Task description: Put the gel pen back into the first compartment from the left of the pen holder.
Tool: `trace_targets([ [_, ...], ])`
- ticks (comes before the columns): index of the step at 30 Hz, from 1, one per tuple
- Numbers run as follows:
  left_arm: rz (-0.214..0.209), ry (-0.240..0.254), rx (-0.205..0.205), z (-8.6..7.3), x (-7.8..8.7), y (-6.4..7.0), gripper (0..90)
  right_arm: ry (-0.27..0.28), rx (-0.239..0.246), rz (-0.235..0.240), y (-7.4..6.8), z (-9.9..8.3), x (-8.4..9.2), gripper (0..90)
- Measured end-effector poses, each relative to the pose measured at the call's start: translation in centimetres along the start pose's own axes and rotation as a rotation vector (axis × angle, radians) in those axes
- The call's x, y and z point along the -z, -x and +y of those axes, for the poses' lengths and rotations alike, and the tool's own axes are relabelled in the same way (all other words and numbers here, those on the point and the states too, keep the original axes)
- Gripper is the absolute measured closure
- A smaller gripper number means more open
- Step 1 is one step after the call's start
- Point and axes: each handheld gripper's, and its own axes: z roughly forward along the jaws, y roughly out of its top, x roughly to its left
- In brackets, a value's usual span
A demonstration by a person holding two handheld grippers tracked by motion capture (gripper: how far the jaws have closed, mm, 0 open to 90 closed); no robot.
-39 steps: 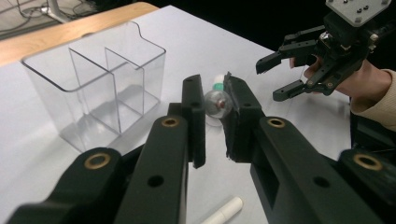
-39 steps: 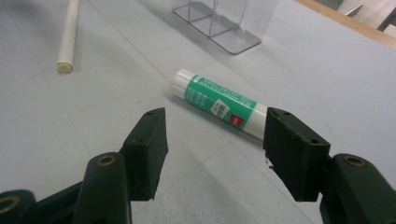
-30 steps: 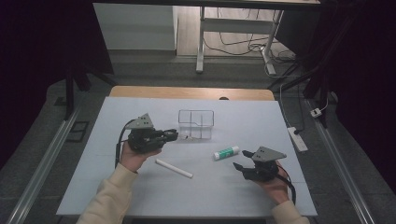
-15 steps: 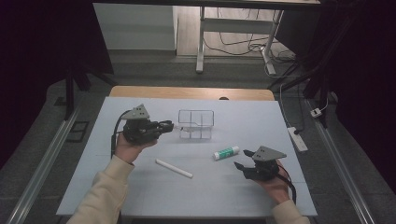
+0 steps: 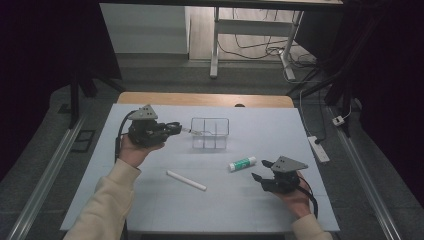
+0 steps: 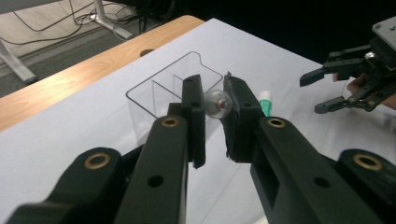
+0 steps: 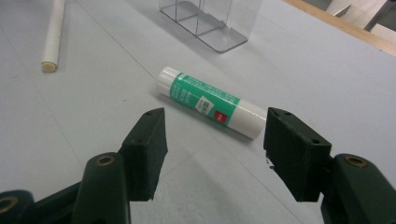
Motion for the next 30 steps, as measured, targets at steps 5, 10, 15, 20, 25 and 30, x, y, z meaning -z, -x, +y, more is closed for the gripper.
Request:
trace_targets([
  [5, 0.018, -0.013, -0.002, 0.3, 0.0, -0.5, 79.8, -0.003, 0.003, 0.001, 0.0, 0.0, 0.0, 38.5],
  [10, 0.037, -0.018, 0.0, 0.7, 0.3, -1.0, 79.8, -0.006, 0.0, 0.003, 0.0, 0.0, -0.1, 38.5],
  [15, 0.051, -0.025, -0.003, 1.2, 0.5, -1.4, 79.8, -0.014, -0.002, 0.004, -0.1, -0.1, -0.2, 38.5],
  [20, 0.065, -0.041, -0.001, 1.7, 0.2, -1.9, 79.8, -0.013, -0.005, 0.005, -0.1, -0.1, -0.2, 38.5],
  [25, 0.082, -0.07, -0.004, 2.0, -0.2, -2.4, 79.8, -0.021, -0.001, 0.005, -0.1, -0.1, -0.2, 38.5],
  [30, 0.096, -0.097, -0.009, 2.4, -0.8, -2.7, 79.8, -0.006, -0.021, 0.016, 0.1, -0.2, -0.3, 38.4],
])
